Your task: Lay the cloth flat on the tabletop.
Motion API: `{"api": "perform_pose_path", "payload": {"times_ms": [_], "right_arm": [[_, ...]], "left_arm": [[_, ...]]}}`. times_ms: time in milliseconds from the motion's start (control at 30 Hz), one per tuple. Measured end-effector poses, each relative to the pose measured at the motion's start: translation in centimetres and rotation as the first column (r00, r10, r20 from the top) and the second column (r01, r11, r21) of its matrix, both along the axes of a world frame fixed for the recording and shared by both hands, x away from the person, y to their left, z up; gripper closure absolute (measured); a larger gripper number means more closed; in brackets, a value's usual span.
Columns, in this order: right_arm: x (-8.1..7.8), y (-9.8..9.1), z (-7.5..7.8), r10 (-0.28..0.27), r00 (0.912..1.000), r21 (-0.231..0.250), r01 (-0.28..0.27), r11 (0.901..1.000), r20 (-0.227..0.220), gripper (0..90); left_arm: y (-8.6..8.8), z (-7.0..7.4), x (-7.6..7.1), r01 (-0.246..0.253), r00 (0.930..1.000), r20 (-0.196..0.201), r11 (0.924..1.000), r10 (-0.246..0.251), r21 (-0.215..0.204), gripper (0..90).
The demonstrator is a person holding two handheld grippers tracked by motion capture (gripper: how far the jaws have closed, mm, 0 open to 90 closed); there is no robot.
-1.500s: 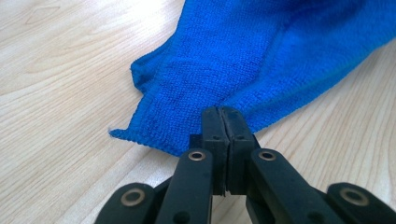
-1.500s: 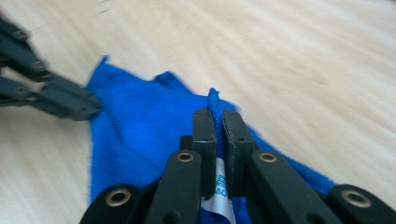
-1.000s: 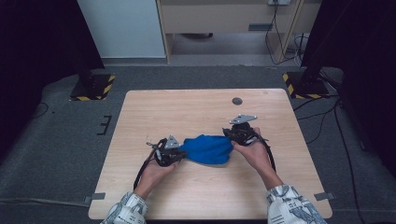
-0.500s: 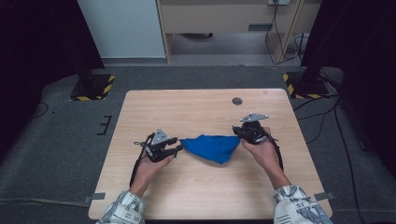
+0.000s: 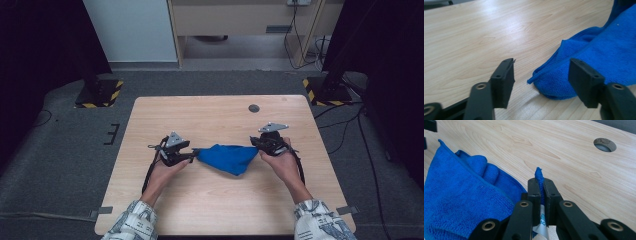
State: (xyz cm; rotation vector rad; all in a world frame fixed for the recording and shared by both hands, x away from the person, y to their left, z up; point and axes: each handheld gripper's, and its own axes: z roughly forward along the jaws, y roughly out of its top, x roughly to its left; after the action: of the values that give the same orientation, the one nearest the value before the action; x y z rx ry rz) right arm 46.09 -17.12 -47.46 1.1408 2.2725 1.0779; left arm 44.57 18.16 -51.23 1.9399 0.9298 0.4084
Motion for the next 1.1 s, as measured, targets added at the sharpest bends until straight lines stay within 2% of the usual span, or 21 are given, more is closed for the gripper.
{"api": "perform_pose_path", "payload": {"times_ms": [67,167,267,367,400,467,633,733,767,800,1000,1100], "right_arm": [[-0.1,0.0,0.1,0.001,1.0,0.001,-0.001,1.0,0.003,86.0],[-0.2,0.0,0.2,0.002,1.0,0.004,-0.002,1.0,0.005,86.1],[-0.3,0.0,0.1,0.009,1.0,0.005,-0.009,0.9999,0.003,85.9],[-0.3,0.0,-0.2,0.007,1.0,0.01,-0.007,0.9999,0.003,85.9],[-0.3,-0.1,-0.3,0.005,1.0,0.016,-0.005,0.9999,0.002,85.9],[-0.3,-0.2,-0.4,0.003,1.0,0.019,-0.003,0.9998,0.002,85.9],[-0.4,-0.5,-0.6,0.0,1.0,0.024,0.0,0.9997,-0.003,85.5],[-0.4,-0.6,-0.6,0.0,1.0,0.026,0.0,0.9997,-0.005,85.5],[-0.4,-0.6,-0.7,-0.001,1.0,0.028,0.001,0.9996,-0.002,85.5],[-0.4,-0.6,-0.7,-0.001,1.0,0.028,0.001,0.9996,-0.002,85.5],[-0.5,-0.9,-0.7,-0.009,1.0,0.04,0.009,0.9992,0.0,85.5],[-0.6,-0.9,-0.7,-0.015,0.9999,0.053,0.015,0.9985,0.003,85.5]], "left_arm": [[-0.1,-0.2,0.1,-0.002,0.9999,-0.011,1.0,0.002,-0.002,30.6],[-0.4,-0.8,0.4,0.004,0.9993,-0.037,0.9999,-0.004,0.017,29.5],[-0.6,-1.1,0.5,0.018,0.9978,-0.064,0.9998,-0.017,0.004,28.7],[-0.7,-1.3,0.6,0.027,0.997,-0.072,0.9996,-0.027,0.005,29.4],[-0.8,-1.4,0.6,0.035,0.9964,-0.077,0.9994,-0.035,0.001,33.3],[-0.9,-1.4,0.6,0.037,0.9964,-0.077,0.9993,-0.036,0.012,34.9],[-1.1,-1.6,0.4,0.062,0.9937,-0.095,0.9978,-0.06,0.022,50.5],[-1.4,-1.5,0.2,0.077,0.9932,-0.09,0.9965,-0.073,0.033,58.9],[-1.4,-1.5,0.1,0.074,0.9938,-0.086,0.996,-0.07,0.049,64.4],[-1.5,-1.5,0.0,0.075,0.9939,-0.085,0.9957,-0.071,0.054,64.4],[-1.3,-1.0,-0.1,0.083,0.9947,-0.065,0.9957,-0.08,0.042,82.9],[-1.3,-0.7,-0.2,0.066,0.9967,-0.049,0.9973,-0.065,0.032,85.2]]}}
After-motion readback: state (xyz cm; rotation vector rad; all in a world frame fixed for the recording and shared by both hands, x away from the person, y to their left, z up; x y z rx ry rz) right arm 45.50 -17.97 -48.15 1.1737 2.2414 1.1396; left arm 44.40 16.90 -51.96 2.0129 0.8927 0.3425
